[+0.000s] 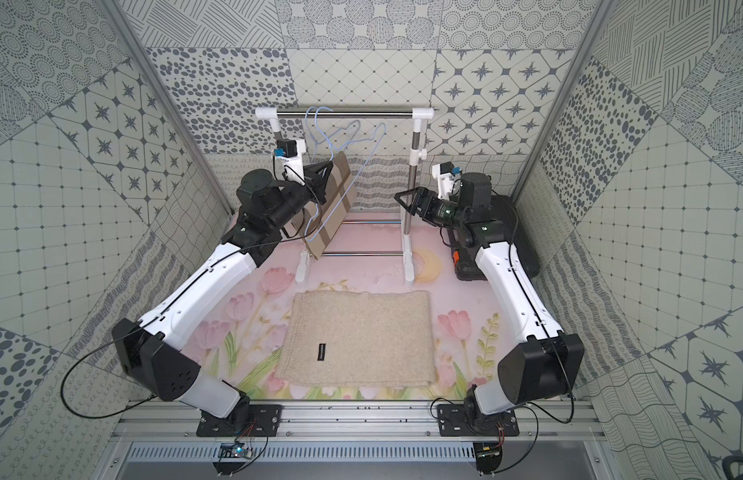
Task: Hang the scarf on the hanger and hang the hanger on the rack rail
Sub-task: Pick up the hanger from the clothesline.
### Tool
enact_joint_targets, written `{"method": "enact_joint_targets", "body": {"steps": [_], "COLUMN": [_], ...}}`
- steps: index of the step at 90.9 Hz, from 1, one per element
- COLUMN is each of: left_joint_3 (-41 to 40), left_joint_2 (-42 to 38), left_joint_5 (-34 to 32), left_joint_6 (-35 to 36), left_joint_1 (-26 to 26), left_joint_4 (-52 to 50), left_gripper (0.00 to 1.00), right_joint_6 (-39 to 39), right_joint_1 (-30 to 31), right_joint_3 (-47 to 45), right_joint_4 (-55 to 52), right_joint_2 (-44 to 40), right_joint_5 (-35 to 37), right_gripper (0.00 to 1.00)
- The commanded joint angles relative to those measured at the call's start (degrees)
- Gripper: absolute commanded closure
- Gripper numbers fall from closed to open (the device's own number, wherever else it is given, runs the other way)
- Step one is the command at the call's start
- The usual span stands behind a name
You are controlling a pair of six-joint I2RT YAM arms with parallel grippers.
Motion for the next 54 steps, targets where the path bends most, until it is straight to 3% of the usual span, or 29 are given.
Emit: {"method": "enact_joint_targets", "body": {"steps": [1, 15, 33, 42, 54], "left_joint_3": [-15.7, -29.7, -46.1, -52.2, -59.2], "left_joint_2": [-12.1, -25.9, -41.9, -44.8, -42.7], "left_joint_5": [-5.0, -12.1, -32.6, -43.3, -57.3], "left_joint_6": [-23.1, -34.2, -40.7, -44.3, -47.6], "left_joint_1": [-1.9, -6.0, -22.1, -31.9, -43.6], "left_joint_4": [1.3, -4.5, -4.5, -2.1, 5.0], "left_gripper": [1.0, 1.0, 1.0, 1.0, 1.0], "right_joint_6": [-3.7, -3.3, -4.3, -2.0, -0.1], "right_joint_1": [0.2, 1.0, 5.5, 7.2, 9.0], "right_joint_3": [-4.0, -12.4, -22.3, -26.3, -33.1], "right_joint_4": [-5.0, -8.4, -7.8, -6.8, -5.9], "right_joint_2": [-3.3, -7.4, -10.7, -12.5, -16.8], "right_joint_5": [2.8, 5.9, 7.9, 9.4, 11.7], "right_gripper": [0.16, 0.16, 0.16, 0.16, 0.14]}}
